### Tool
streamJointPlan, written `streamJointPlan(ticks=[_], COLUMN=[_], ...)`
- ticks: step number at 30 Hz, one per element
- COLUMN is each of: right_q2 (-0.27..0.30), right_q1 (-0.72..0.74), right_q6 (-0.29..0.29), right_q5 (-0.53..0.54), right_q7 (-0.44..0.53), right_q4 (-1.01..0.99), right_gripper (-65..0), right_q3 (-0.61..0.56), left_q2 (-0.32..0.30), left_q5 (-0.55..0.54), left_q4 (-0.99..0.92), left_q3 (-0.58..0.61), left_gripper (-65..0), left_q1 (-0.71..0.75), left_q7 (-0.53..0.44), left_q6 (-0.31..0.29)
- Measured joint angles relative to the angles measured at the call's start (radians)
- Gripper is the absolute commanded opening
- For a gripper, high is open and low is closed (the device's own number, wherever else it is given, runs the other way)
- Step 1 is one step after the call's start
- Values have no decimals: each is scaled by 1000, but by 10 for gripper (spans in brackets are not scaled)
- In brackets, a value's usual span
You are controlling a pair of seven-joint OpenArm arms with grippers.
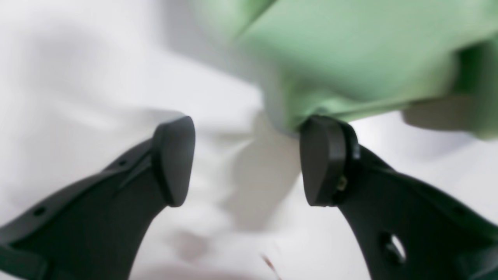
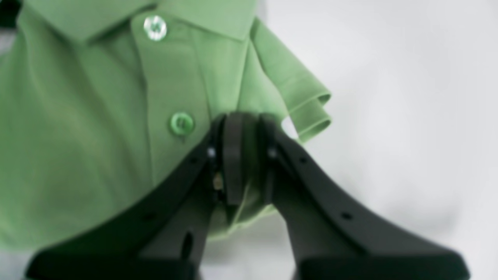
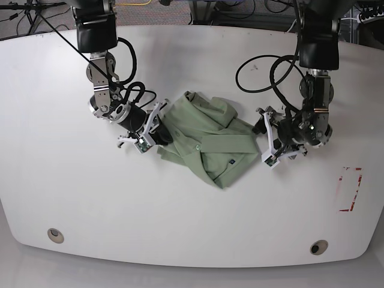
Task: Fold the T-shirt properly
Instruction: 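Grasp the shirt's sides with both grippers and square the bundle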
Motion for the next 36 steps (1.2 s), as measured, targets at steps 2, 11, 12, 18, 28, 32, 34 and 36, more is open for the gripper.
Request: streamJointPlan(ticks=[2, 11, 12, 18, 28, 32, 34, 36], right_q2=[2, -57, -69, -100, -87, -61, -58, -52], right_q1=[-45, -230, -248, -270, -175, -135, -122, -110], right_q6=[0, -3, -6, 1, -2, 5, 0, 0], right_q5=[-1, -35, -36, -24, -19, -14, -24, -30], right_q7=[-31, -218, -240, -355, -455, -460, -463, -467], right_q4=[61, 349, 390, 608, 653, 559, 512, 464], right_gripper=[-583, -579, -579, -579, -580, -583, -583, -583], right_q3=[28, 100, 104, 104, 109, 107, 109, 111], left_q2=[-8, -3, 3, 41, 69, 136, 172, 207], left_q5=[-2, 6, 6, 5, 17, 8, 6, 4], left_q4=[-44, -172, -173, -151, 187, 332, 382, 421], left_q3=[43, 179, 183, 157, 74, 79, 83, 85], left_gripper=[-254, -254, -254, -254, -254, -254, -254, -254], left_q1=[-51, -177, -183, -218, -131, -2, 52, 109], left_q7=[-13, -90, -88, -88, 76, 110, 128, 129], left_q6=[0, 0, 0, 0, 9, 0, -3, -4])
